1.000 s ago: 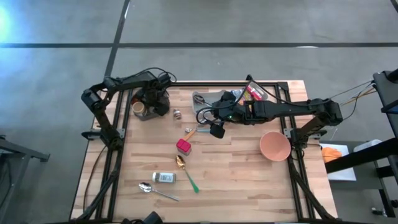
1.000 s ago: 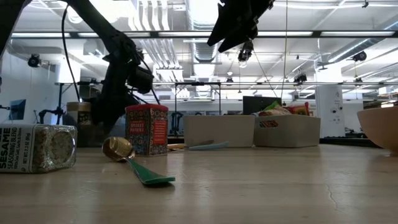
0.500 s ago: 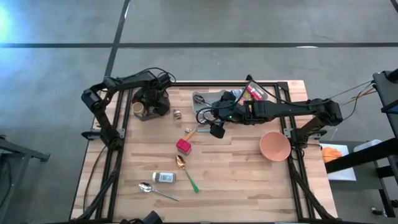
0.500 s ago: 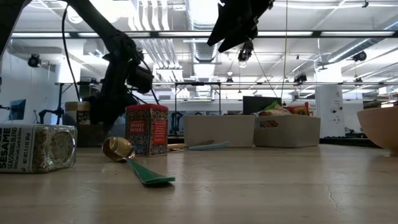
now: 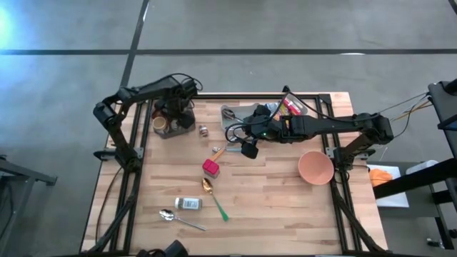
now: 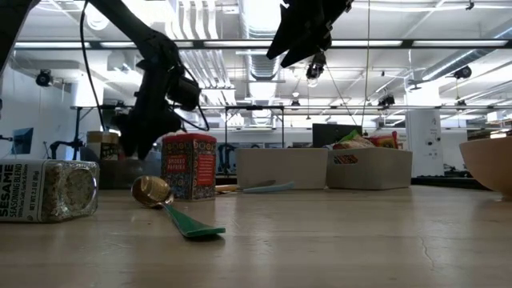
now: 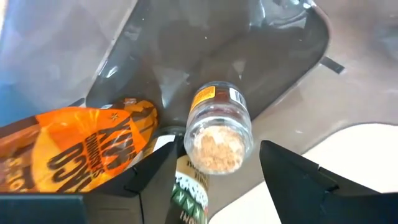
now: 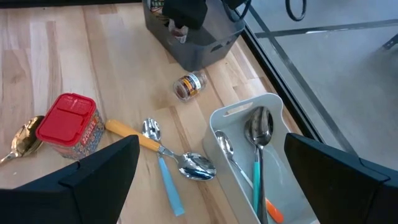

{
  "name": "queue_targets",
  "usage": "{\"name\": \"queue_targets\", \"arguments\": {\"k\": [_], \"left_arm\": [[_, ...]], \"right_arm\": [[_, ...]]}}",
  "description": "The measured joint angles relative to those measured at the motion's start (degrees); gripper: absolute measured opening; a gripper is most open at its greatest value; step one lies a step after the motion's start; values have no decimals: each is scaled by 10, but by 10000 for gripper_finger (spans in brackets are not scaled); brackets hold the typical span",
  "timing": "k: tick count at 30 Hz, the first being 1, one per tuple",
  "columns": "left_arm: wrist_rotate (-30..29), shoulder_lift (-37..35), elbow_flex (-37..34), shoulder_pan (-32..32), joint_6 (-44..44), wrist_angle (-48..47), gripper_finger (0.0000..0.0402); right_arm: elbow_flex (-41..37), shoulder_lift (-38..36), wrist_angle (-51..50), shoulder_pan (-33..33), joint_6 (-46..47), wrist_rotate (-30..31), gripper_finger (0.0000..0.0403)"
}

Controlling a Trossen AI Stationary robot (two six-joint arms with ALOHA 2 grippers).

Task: Pick & Place Food Item
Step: Put the bottom brown seasoning bottle into the black bin, then put the red seasoning can into the black bin

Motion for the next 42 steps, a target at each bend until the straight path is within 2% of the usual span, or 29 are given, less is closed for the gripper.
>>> {"name": "queue_targets", "arguments": {"k": [9, 16, 20, 23, 28, 35, 39, 42], "left_arm": [[0, -13, 46, -1, 6, -40, 236], [18, -84, 55, -2, 9, -39, 236], [57, -138, 53, -22, 55, -22, 236], [64, -174, 53, -64, 106, -12, 236], [63, -201, 53, -176, 191, 22, 236], [59, -194, 53, -346, 278, 92, 236], [58, -183, 53, -409, 306, 139, 236], [58, -165, 53, -434, 323, 155, 236]], "right_arm": [[0, 0, 0, 0, 3, 0, 398], [0, 0, 0, 0, 15, -1, 398], [-3, 0, 0, -1, 11, -47, 398], [-8, 0, -1, 0, -5, -75, 398], [-13, 0, -3, 0, -15, -76, 398], [-13, 0, -7, 0, -15, -76, 398], [-13, 0, -20, 0, -13, -76, 398], [-13, 0, -30, 0, -9, -75, 398]]}}
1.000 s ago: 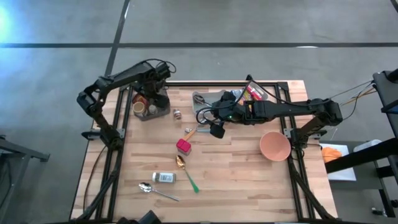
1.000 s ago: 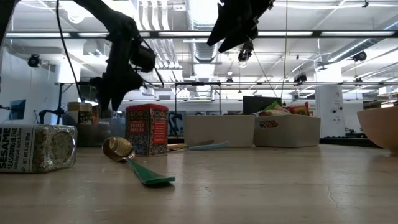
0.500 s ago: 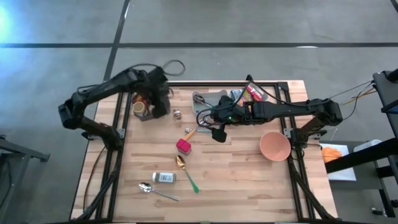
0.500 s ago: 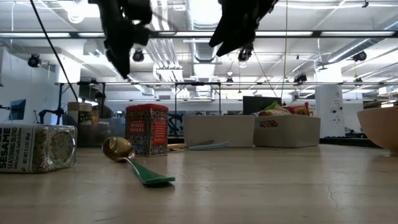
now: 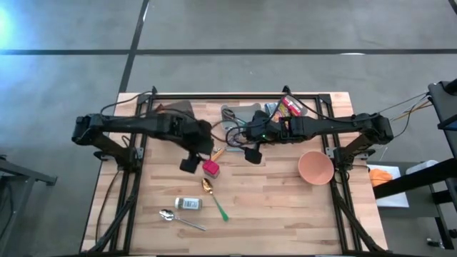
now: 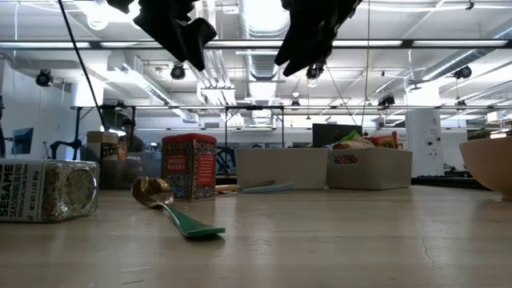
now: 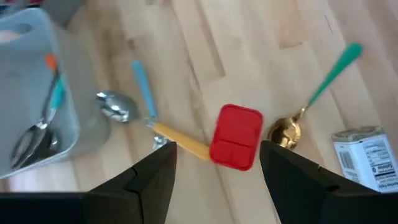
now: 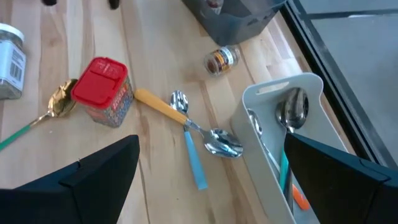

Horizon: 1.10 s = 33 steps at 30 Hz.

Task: Pick & Place Food Item
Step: Put the red seasoning can into the black bin

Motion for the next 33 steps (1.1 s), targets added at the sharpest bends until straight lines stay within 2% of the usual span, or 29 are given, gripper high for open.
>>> {"name": "queue_targets", "arguments": {"k": [7, 13, 23, 28, 33], "left_arm": [[0, 55, 0, -8, 11, 1, 236], [4, 88, 0, -8, 13, 1, 236], [26, 96, 0, -12, 52, 4, 236], [26, 96, 0, -16, 54, 20, 236], [26, 100, -1, -17, 59, 24, 245]], "right_arm": [[0, -4, -18, 0, 8, 0, 398], [0, -39, -46, 0, 12, 10, 398], [0, -156, -109, 0, 28, 79, 398], [-1, -218, -110, 0, 41, 82, 398], [-2, -247, -111, 0, 53, 82, 398]]}}
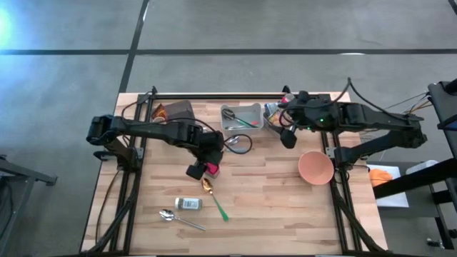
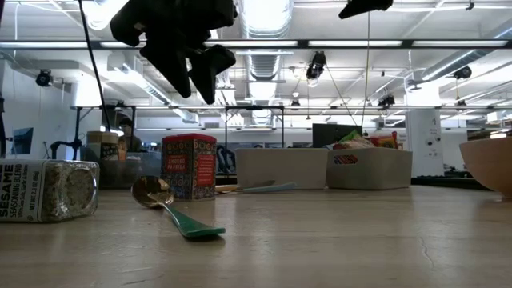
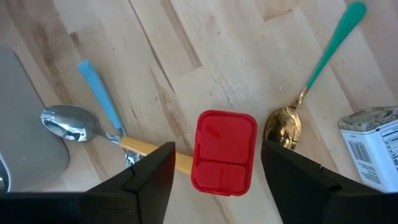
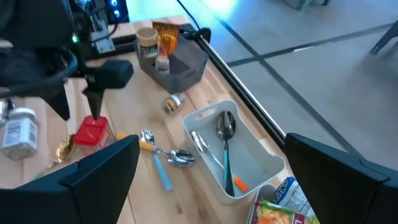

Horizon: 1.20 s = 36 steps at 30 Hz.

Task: Pick & Place Food Item
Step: Put the red seasoning can into the black bin

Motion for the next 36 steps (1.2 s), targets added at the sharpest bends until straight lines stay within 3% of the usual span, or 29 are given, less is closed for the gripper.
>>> {"name": "queue_targets", "arguments": {"k": [12, 17, 29, 36], "left_arm": [[-35, 38, -20, -19, 9, -2, 375], [-36, 56, -20, -19, 21, 1, 398], [-30, 95, -20, -19, 29, 1, 320], [-30, 98, -20, -18, 27, 3, 229]], "right_arm": [[-1, 0, -6, 0, 5, -1, 398], [-2, 0, -7, 0, 5, -2, 398], [-2, 0, -9, 0, 7, -2, 398], [-2, 0, -19, 0, 13, -3, 398]]}}
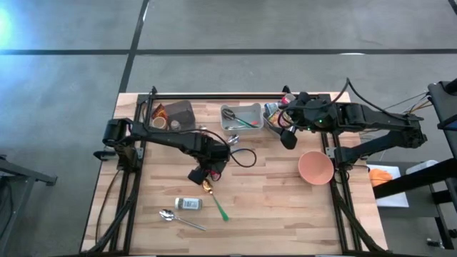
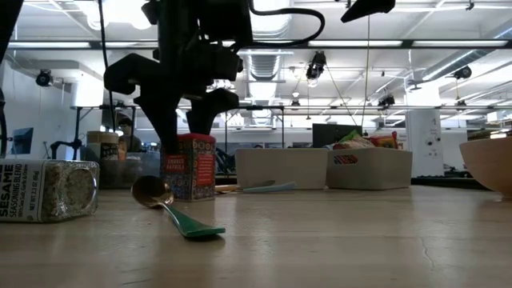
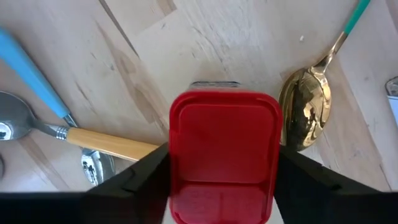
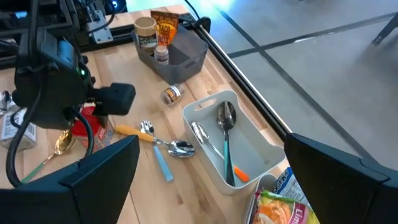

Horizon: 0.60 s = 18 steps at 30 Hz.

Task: Pick & Place Food Item
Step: Put the red seasoning can into the black bin

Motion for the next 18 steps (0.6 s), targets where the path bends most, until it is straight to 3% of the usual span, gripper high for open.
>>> {"name": "queue_targets", "arguments": {"k": [2, 18], "left_arm": [[0, 0, 0, 0, 0, 0, 207], [0, -9, 12, 4, -69, -62, 207]], "right_arm": [[0, 0, -6, 0, 3, 0, 398], [0, 0, -7, 0, 3, -4, 398]]}}
